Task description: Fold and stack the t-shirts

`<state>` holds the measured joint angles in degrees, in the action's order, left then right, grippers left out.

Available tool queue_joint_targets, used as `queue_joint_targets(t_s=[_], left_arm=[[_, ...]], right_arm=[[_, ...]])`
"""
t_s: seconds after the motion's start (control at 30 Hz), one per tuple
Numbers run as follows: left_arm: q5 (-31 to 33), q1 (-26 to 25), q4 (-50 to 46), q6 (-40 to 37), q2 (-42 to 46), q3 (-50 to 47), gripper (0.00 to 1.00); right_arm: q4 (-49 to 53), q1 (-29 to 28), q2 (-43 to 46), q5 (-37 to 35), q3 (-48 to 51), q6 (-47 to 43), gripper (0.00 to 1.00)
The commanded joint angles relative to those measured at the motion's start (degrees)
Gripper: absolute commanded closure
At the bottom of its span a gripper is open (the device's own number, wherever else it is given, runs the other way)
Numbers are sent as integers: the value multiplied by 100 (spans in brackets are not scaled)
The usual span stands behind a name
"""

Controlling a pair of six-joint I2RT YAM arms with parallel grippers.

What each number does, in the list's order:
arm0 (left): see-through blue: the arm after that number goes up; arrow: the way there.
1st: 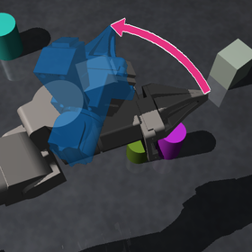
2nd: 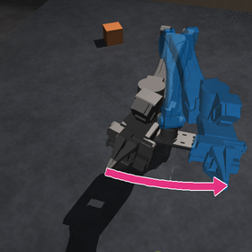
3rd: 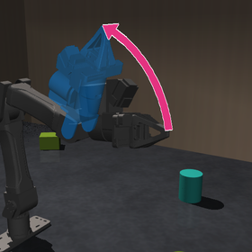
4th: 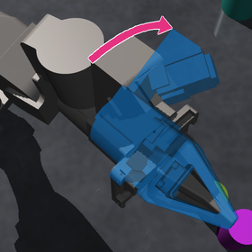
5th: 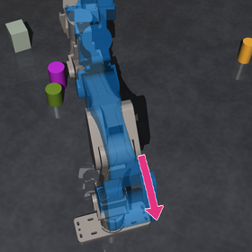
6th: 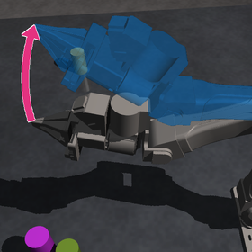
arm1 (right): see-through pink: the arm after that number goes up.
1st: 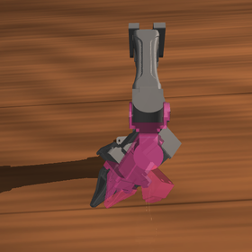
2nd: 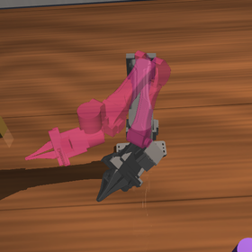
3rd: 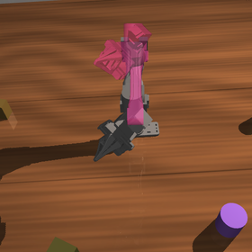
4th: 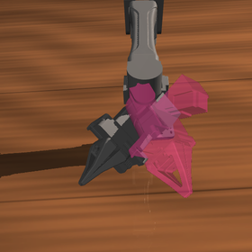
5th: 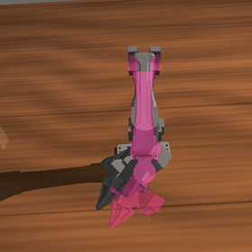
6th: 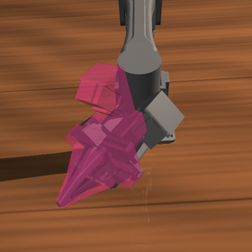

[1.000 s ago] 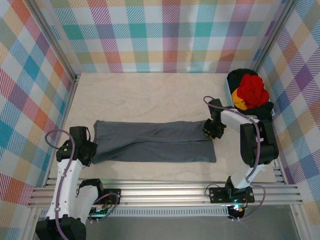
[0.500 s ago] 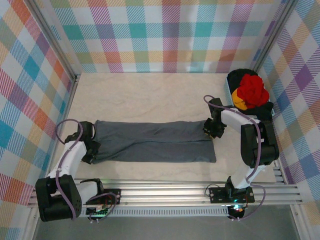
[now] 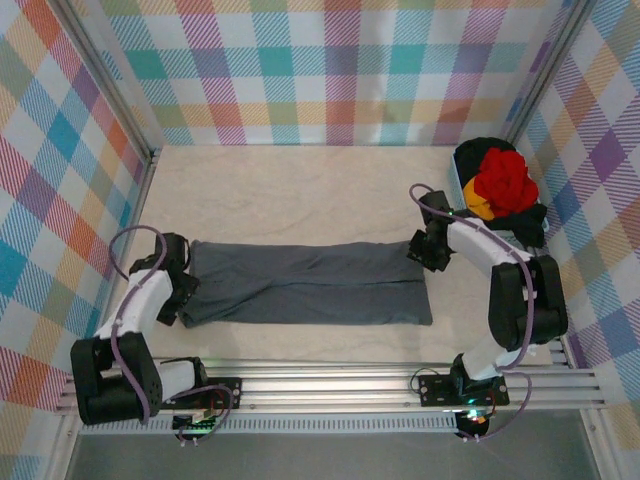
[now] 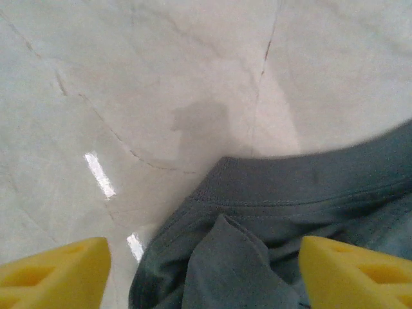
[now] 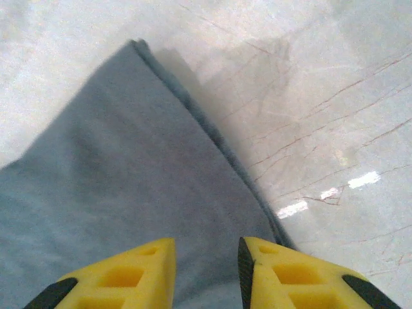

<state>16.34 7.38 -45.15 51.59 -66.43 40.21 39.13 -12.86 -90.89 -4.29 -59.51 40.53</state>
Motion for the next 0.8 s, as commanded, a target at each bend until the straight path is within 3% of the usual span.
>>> queue_joint_targets(t_s=[0.0,0.13,0.23,0.3,0.43,0.6,0.77], left_arm=[[77,-272,-539,318,621,343,25],[-286,-1442,-712,1204,754,400,39],[-977,-2237,-100,1980,710,-215,49],[-1227,-2267,255,2027,398,-315,50],[-1017,-2162,421,1622,-576,180,50],[-1712,-1575,1174,1415,-2024,300,53],[-1765,-1111,1140,957,-3219,1178,54]], right_arm=[[121,-94,70,128,-275,-436,67],[128,-154,-305,578,-491,-742,67],[210,-215,-661,820,-662,-806,70],[229,-225,-800,909,-743,-771,70],[527,-234,-1272,919,-1089,-697,69],[704,-218,-1763,869,-1325,-613,70],[1172,-224,-1849,592,-1344,-426,70]])
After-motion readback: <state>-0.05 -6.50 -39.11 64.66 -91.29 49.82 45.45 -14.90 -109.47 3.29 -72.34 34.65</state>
